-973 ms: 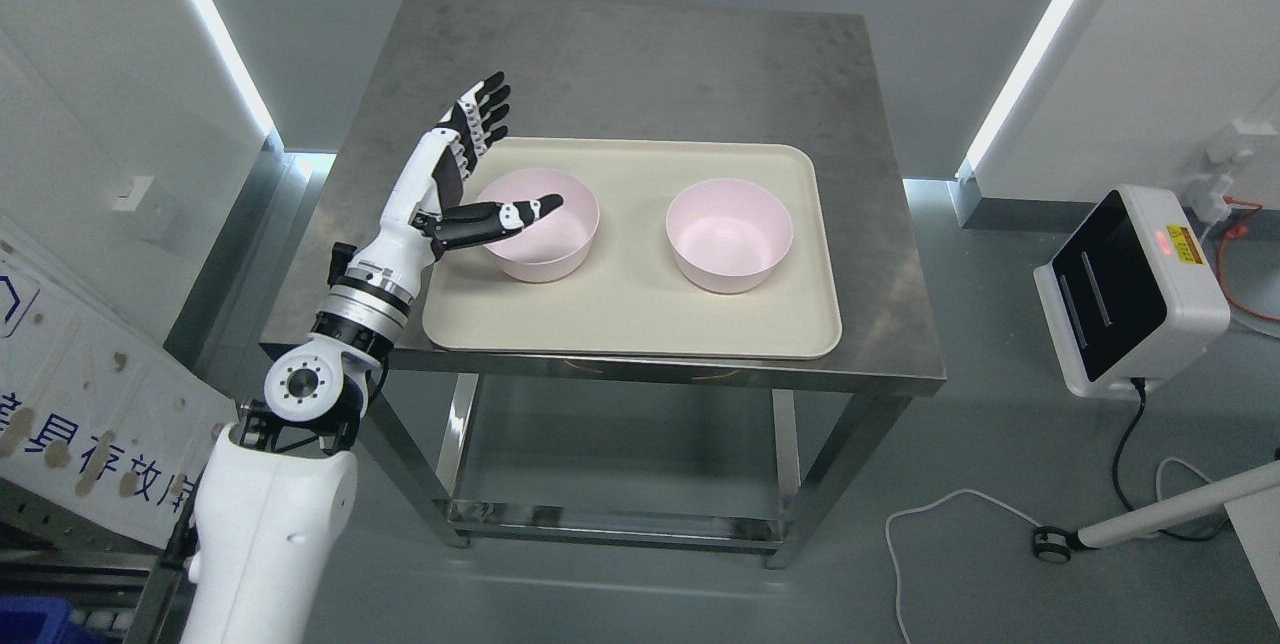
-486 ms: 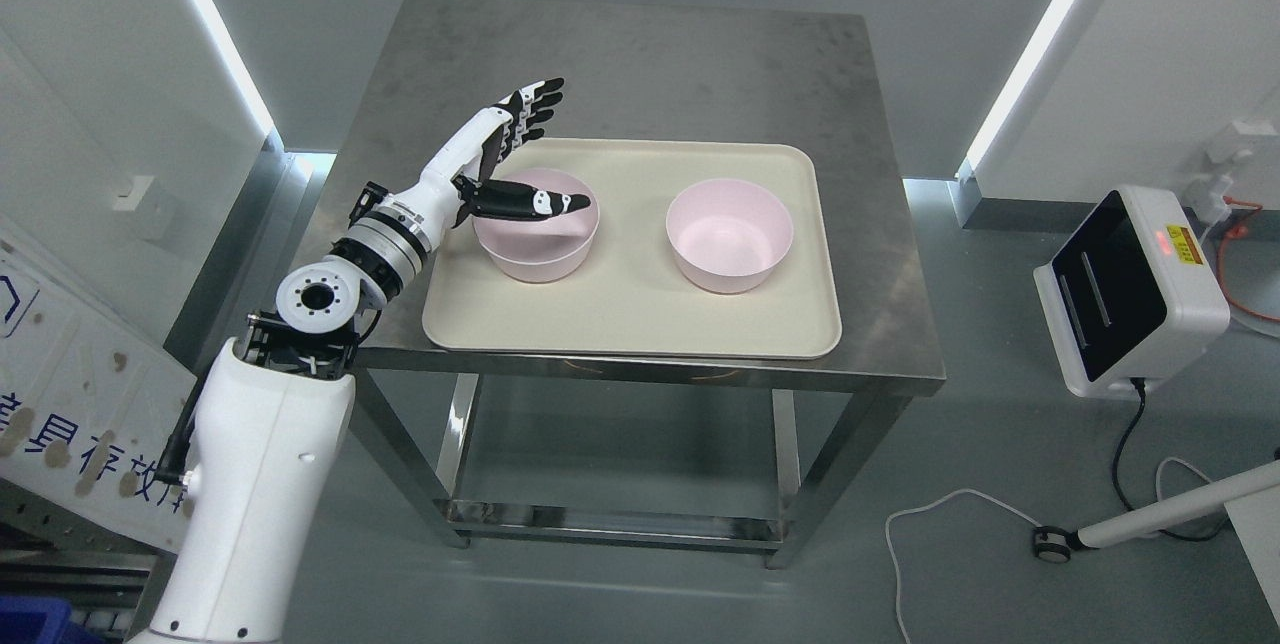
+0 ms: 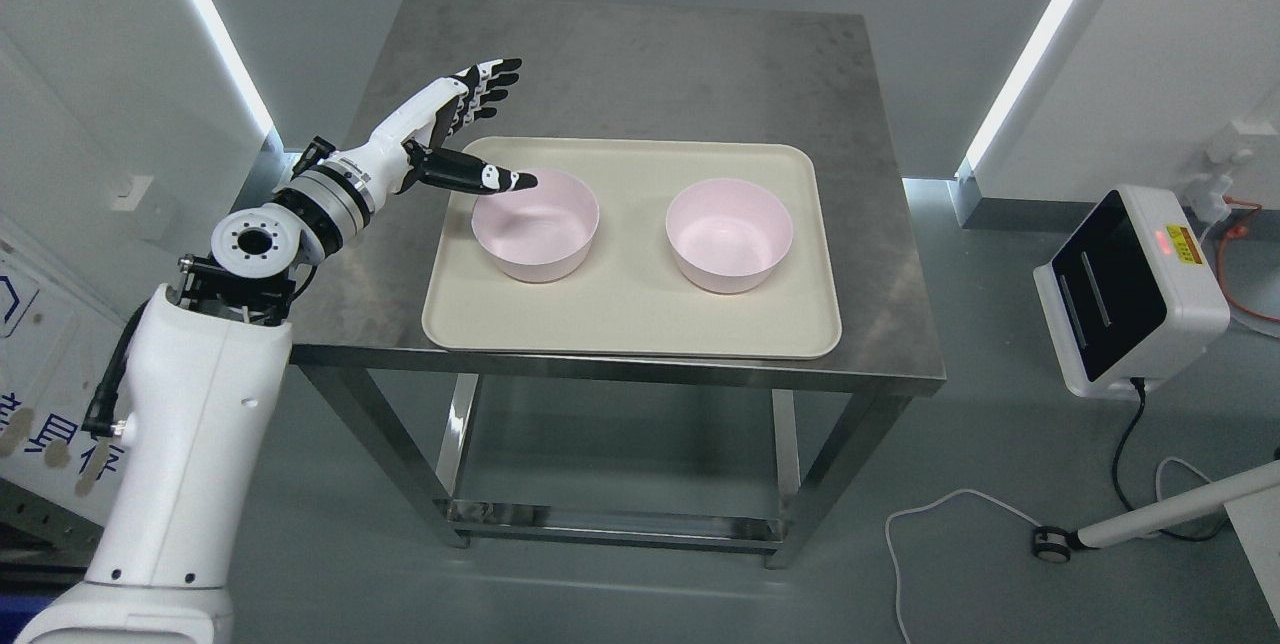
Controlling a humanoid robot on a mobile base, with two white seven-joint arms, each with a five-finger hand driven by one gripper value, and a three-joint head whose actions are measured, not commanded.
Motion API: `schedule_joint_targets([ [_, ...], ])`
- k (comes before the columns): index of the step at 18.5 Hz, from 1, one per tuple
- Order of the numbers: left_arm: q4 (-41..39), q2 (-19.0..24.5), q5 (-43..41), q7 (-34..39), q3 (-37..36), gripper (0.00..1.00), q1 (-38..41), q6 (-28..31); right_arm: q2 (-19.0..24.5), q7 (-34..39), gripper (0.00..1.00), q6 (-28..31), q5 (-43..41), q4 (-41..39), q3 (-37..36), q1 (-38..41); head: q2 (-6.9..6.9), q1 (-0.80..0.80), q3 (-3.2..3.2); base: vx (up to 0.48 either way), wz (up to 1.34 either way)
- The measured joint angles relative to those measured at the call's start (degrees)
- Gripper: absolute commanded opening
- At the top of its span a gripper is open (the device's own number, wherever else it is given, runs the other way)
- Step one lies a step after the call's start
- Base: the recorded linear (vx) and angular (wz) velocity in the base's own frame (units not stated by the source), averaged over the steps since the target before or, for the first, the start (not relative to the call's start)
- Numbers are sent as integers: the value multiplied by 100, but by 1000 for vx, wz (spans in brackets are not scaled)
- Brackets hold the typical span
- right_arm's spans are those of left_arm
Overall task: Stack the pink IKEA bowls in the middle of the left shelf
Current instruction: 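Raise the left hand and move it over the pink bowl nearer the arm, then lower the left hand and grip the rim of the nearer pink bowl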
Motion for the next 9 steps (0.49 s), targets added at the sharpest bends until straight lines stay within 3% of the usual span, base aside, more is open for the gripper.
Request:
schedule_joint_targets([
  [6, 71, 218, -46, -252, -145, 88, 108, -4, 0, 0, 100, -23, 0, 0, 0, 0, 0, 0, 0, 0, 0],
  [9, 122, 234, -95, -255, -235, 88, 45, -21, 0, 0, 100, -29, 0, 0, 0, 0, 0, 0, 0, 0, 0],
])
